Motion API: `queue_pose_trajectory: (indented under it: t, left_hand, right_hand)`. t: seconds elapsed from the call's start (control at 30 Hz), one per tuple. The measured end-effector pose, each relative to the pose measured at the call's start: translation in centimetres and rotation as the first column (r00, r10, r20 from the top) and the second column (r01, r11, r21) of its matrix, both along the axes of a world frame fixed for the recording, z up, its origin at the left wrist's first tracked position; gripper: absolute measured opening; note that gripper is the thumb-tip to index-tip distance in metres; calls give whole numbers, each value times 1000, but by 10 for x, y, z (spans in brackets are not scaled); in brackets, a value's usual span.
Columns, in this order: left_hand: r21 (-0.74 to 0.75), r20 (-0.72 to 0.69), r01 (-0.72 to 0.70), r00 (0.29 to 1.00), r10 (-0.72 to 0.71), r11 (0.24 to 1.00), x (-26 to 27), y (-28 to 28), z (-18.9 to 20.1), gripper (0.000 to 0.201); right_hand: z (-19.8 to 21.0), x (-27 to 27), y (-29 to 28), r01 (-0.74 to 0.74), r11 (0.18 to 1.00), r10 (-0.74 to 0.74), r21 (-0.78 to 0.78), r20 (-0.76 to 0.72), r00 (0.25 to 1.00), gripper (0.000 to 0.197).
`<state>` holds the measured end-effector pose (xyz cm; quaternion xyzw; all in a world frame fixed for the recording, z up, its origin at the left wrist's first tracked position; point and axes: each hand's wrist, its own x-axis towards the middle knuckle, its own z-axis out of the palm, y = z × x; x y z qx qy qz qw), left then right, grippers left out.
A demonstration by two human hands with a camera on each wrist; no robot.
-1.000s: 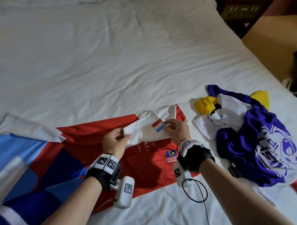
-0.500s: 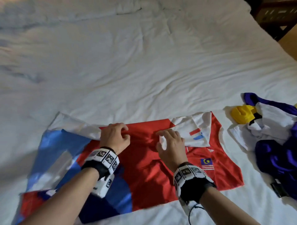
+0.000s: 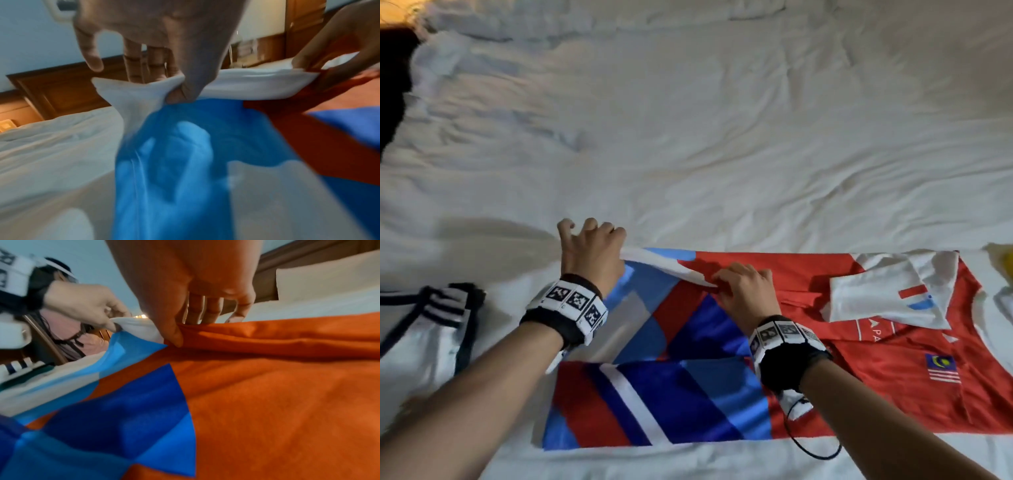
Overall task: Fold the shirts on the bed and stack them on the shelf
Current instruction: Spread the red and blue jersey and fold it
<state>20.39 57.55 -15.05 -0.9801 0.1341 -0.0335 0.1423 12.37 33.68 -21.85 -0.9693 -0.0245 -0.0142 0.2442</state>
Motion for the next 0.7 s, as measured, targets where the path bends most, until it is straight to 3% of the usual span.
queue_pose_trajectory:
  t: [0.1, 0.27, 0.43, 0.53, 0.6, 0.7]
  left_hand:
    - [-136, 81, -56, 994, 67, 989, -51, 24, -10, 31]
    - [-196, -51, -85, 996, 77, 977, -91, 54, -65, 58]
    - [-307, 24, -57, 997, 67, 950, -92, 70, -66, 34]
    - [-362, 106, -41, 991, 85, 931, -94, 79, -55, 24]
    - [-368, 74, -76, 991, 110, 927, -101, 83, -53, 30]
    - [-332, -70, -122, 992, 105, 935, -114, 85, -61, 50]
  right_hand:
    - [-2, -20, 2, 18, 1000, -18, -5, 106, 994, 24]
    - [-33, -44, 7, -31, 991, 31, -126, -6, 1000, 41]
    - [-29, -45, 9, 8, 997, -1, -83, 92, 996, 25]
    - [-17, -46, 7, 41, 999, -42, 11, 168, 985, 27]
    - [-11, -50, 7, 38, 999, -42, 25, 175, 984, 28]
    - [-20, -58, 7, 4, 997, 5, -80, 115, 993, 35]
